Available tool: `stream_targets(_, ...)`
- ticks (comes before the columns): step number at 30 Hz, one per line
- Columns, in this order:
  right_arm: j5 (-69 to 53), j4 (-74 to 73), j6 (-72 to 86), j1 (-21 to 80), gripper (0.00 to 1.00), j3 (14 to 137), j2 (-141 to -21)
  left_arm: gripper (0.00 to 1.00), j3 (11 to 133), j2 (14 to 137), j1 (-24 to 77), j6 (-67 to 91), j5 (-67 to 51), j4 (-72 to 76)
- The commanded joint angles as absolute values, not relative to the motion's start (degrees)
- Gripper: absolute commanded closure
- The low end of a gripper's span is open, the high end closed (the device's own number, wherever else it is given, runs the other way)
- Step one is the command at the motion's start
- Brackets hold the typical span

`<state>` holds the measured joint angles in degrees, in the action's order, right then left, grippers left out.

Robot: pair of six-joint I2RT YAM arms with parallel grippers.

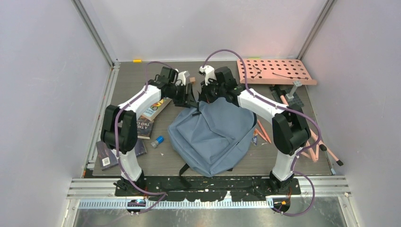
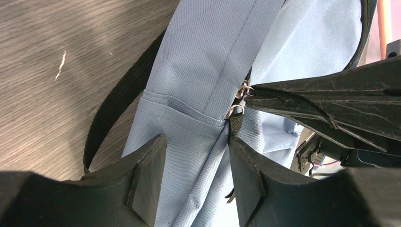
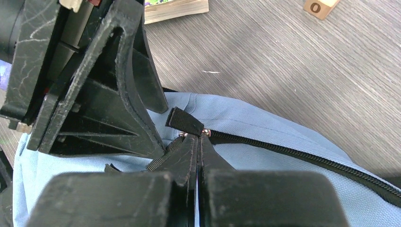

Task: Pack the student bag
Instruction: Unzip the student bag at the center of the board.

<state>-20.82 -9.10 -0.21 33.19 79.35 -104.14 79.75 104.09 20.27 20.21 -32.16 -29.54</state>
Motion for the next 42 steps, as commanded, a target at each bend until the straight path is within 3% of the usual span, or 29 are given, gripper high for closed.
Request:
stream_targets(1, -20.4, -7.8, -0.2, 33.1, 0.99, 83.5, -103.3, 0.47, 81.9, 104.8, 21.1, 18.7, -34.4, -29.4)
stream_targets(13, -17.2, -10.6, -0.2, 33.1, 0.99, 84.4, -103.5, 0.46, 83.0, 106.9, 24.1, 18.7, -36.2, -30.8)
stream_targets(18, -14.8, -11.6, -0.3, 33.1, 0.99, 84.4, -103.0, 0.80, 85.2, 107.1, 24.3, 17.4, -29.8, -34.4)
stream_targets(25, -9.2, -13.8, -1.8, 32.5, 0.99, 84.7, -102.2, 1.00, 85.5, 105.9, 24.3, 17.6, -27.6, -34.7)
stream_targets(42, -3.8, -17.6, 4.9, 25.3, 0.99, 88.1, -102.3, 1.00, 78.2, 97.8, 17.8, 25.9, -23.2, -29.9)
